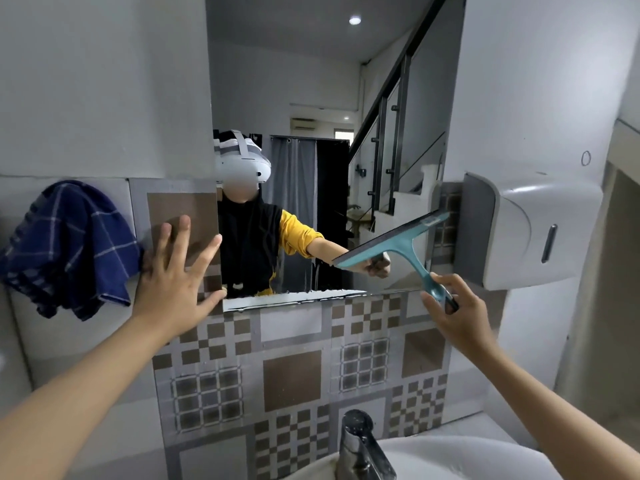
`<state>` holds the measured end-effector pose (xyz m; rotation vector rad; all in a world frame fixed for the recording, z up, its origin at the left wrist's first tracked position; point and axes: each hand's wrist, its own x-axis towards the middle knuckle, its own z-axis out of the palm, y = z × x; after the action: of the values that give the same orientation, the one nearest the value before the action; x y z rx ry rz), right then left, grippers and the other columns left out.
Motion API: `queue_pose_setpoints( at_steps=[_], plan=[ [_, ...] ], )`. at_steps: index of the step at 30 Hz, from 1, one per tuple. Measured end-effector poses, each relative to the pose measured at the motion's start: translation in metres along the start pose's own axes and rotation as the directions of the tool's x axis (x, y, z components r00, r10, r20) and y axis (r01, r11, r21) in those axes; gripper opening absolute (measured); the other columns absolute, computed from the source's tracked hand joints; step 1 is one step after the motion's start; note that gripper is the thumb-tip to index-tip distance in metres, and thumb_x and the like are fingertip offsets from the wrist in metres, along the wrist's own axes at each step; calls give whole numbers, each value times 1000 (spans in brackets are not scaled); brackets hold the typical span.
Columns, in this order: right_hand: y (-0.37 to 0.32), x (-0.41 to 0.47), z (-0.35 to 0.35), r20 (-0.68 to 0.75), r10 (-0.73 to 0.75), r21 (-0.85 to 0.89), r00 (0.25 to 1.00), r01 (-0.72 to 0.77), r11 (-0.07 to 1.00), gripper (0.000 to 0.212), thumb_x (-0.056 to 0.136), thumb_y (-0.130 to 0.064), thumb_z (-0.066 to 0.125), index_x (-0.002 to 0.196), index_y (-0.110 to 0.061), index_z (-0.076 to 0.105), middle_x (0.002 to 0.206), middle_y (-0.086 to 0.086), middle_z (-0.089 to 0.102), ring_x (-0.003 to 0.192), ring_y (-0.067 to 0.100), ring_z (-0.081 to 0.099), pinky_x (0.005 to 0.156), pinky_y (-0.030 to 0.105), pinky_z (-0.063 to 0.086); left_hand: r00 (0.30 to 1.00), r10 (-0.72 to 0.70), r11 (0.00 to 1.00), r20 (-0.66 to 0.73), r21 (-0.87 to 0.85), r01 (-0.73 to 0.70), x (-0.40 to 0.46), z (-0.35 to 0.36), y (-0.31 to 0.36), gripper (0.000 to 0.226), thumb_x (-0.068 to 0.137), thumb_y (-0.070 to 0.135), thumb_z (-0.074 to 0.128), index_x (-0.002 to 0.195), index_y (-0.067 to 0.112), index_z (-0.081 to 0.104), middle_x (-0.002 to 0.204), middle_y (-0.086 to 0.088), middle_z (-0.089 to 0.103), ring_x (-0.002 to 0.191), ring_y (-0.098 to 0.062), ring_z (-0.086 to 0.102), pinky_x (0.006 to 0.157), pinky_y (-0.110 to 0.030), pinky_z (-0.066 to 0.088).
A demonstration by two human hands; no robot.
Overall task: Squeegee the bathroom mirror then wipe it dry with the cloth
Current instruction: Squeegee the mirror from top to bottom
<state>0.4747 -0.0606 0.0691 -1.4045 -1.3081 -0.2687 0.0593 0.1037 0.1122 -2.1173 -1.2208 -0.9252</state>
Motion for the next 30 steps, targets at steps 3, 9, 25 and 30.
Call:
queue_pose_setpoints(
  at_steps=[3,9,25,30],
  plan=[
    [-1,-22,10,4,139,100,990,-139,985,22,84,-13,71,103,-14,60,64,-2,54,42,6,43,39,10,30,1000,-2,1000,-4,-5,2,0,0,0,96,72,54,68,149,34,12,158,-8,-17,143,-37,-13,102,-68,20],
    [-9,-45,33,-23,325,204,945,-314,927,21,86,-26,70,102,-21,57,74,8,64,50,12,53,44,26,44,1000,12,1000,-10,-15,-12,0,1,0,97,71,52,70,149,32,14,158,-10,-15,143,-38,-11,101,-71,22],
    [-85,-67,81,8,686,597,728,-554,581,18,91,-29,61,105,-21,52,68,4,49,47,11,36,39,22,33,1000,1,999,-1,-40,-1,0,-2,2,96,72,50,70,148,33,14,158,-11,-12,143,-39,-10,101,-72,21],
    [-103,-65,87,74,742,644,666,-600,474,21,93,-33,59,108,-23,49,75,7,52,48,11,41,36,21,36,1000,6,998,-5,-55,-6,0,-1,2,95,72,48,71,148,33,15,159,-12,-11,143,-41,-8,100,-73,23]
  ],
)
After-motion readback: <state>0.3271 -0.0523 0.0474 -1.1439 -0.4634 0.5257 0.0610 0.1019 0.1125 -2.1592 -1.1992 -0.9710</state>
